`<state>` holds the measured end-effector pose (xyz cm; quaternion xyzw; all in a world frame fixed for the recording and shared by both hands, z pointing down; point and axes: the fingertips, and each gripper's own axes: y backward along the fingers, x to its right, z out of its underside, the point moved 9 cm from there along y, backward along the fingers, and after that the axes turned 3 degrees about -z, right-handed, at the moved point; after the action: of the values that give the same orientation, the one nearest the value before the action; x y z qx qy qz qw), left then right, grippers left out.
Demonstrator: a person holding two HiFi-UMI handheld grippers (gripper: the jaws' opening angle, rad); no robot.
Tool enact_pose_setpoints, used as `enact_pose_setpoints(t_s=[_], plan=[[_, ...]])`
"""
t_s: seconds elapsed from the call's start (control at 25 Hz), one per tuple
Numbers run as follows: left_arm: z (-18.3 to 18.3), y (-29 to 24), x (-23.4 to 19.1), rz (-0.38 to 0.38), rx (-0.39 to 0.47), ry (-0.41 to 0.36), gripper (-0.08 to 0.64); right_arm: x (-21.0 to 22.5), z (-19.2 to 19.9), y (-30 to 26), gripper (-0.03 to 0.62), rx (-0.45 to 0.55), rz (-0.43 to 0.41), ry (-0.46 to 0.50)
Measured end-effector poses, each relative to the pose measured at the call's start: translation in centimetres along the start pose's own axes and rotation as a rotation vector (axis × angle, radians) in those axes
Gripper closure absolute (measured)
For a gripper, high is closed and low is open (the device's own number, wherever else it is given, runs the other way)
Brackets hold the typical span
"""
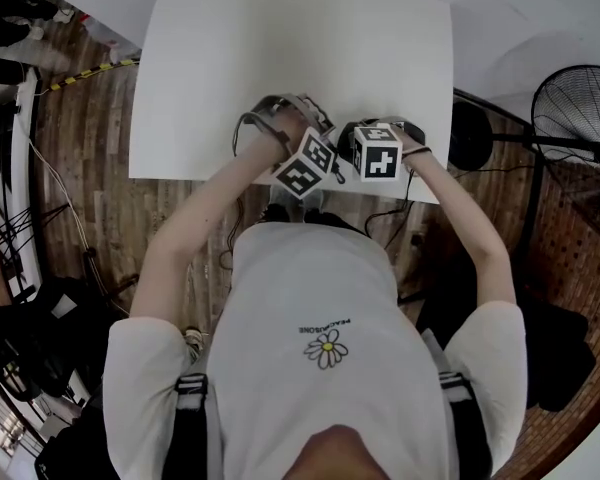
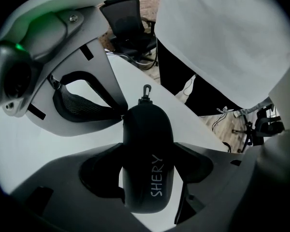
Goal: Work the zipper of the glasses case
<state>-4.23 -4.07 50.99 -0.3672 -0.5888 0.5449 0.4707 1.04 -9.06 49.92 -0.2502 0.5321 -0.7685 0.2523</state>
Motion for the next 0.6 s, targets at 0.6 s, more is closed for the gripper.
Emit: enact_pose_setpoints(t_s=[0.6], plan=[[0.7, 0.0, 0.4, -0.027, 0.029, 0.119, 0.236, -5.6, -2.5, -1.6, 0.584, 0.014, 0.207, -0.166]])
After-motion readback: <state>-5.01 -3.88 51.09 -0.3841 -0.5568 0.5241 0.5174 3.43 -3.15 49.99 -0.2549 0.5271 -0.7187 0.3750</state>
